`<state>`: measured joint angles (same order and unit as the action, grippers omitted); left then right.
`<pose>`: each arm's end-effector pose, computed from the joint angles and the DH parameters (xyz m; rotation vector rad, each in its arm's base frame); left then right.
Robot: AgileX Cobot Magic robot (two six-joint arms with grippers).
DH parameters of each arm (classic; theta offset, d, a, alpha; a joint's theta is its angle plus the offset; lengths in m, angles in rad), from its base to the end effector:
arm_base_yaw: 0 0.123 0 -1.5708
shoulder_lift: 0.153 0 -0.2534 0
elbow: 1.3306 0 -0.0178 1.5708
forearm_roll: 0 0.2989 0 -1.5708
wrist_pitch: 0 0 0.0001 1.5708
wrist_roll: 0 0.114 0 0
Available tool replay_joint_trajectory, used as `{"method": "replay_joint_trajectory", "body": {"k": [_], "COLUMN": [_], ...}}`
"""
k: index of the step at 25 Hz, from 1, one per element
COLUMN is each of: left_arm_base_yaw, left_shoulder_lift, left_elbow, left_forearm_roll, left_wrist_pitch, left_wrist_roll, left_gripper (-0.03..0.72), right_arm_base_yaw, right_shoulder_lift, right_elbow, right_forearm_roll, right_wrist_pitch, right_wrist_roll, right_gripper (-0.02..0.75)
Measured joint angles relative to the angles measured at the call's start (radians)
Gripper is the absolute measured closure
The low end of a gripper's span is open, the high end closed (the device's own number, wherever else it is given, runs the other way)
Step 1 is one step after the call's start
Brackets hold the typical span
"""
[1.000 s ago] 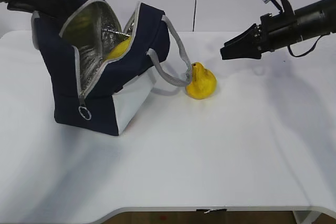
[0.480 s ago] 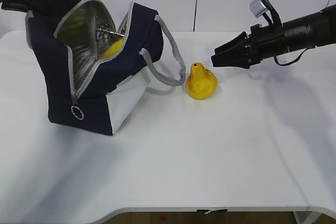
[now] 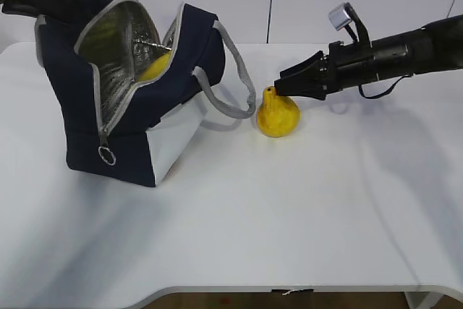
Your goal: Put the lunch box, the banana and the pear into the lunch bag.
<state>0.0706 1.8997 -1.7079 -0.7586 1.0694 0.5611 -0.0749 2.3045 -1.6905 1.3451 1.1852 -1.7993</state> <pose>0.4671 -0.0359 0.2561 0.3049 2.4360 -0.7468 0.4951 0.0661 0.1063 -1.0383 1.7967 0.9424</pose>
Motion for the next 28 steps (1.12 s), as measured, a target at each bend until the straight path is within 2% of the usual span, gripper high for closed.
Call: {"method": "replay_joint_trajectory", "body": {"k": [8,28], "left_arm_base_yaw": [0.0,0.0], "left_shoulder_lift": [0.0,0.0], "left_elbow": [0.0,0.0], "left_forearm_roll": [0.0,-0.004], "left_wrist_pitch": [0.003,0.007], "left_wrist_roll": [0.001,0.001], "left_gripper": [0.69,0.69], "right_arm_base_yaw": [0.053,0.057], "right_shoulder_lift": [0.001,0.068], "right_elbow": [0.0,-0.004], "right_forearm_roll": [-0.002,0.063], "right_wrist_pitch": [0.0,0.005], "right_wrist_roll": [-0.002,-0.021], "right_gripper": [0.267,0.267]}}
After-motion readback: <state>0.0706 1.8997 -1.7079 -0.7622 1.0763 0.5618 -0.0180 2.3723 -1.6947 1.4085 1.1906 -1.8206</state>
